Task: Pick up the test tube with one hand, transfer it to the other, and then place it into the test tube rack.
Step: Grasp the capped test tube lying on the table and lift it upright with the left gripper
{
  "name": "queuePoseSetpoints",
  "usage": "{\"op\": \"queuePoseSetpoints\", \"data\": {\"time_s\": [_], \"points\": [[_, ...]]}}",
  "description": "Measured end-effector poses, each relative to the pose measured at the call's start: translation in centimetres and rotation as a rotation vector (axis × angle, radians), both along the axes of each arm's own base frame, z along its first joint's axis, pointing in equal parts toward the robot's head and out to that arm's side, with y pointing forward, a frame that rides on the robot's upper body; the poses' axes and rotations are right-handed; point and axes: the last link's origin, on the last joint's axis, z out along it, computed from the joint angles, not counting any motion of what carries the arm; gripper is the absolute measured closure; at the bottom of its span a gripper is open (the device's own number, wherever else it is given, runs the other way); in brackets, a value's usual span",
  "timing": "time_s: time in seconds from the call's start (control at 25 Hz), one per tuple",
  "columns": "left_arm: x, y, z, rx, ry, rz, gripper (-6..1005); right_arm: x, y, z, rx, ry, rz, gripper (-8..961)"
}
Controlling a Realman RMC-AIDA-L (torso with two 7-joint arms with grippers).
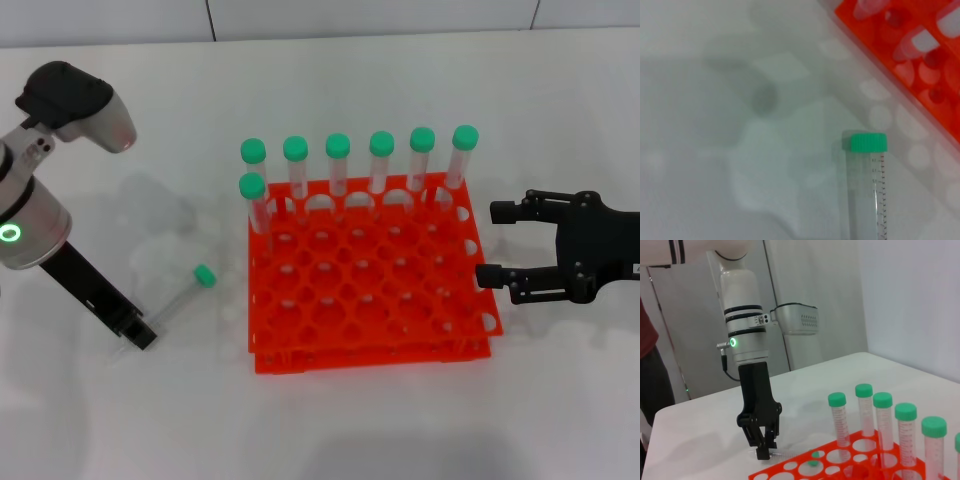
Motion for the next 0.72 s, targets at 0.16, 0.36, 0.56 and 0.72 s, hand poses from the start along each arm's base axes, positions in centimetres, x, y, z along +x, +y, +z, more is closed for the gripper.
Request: {"op": "queuePoseSetpoints", "data": {"time_s": [0.16, 0.36, 0.56, 0.72], "points": [[-0.1, 0.4, 0.4, 0.043, -0.022, 0.007, 799, 0.0, 0.0, 0.1, 0.004, 0.006, -0.003, 168], [-0.6, 0.9, 1.5, 0.114, -0.071, 0.021, 799, 0.0, 0.0, 0.1, 0.005, 0.008, -0.002, 170], [-0.8, 1.2, 3.0, 0.213, -0.153, -0.006, 799, -0.1, 0.1, 0.0, 0.005, 0.008, 0.002, 171], [-0.4, 1.0, 4.2, 0.29, -0.249, -0.05, 799, -0.2, 0.2, 0.0, 0.004, 0.009, 0.0, 173]]}}
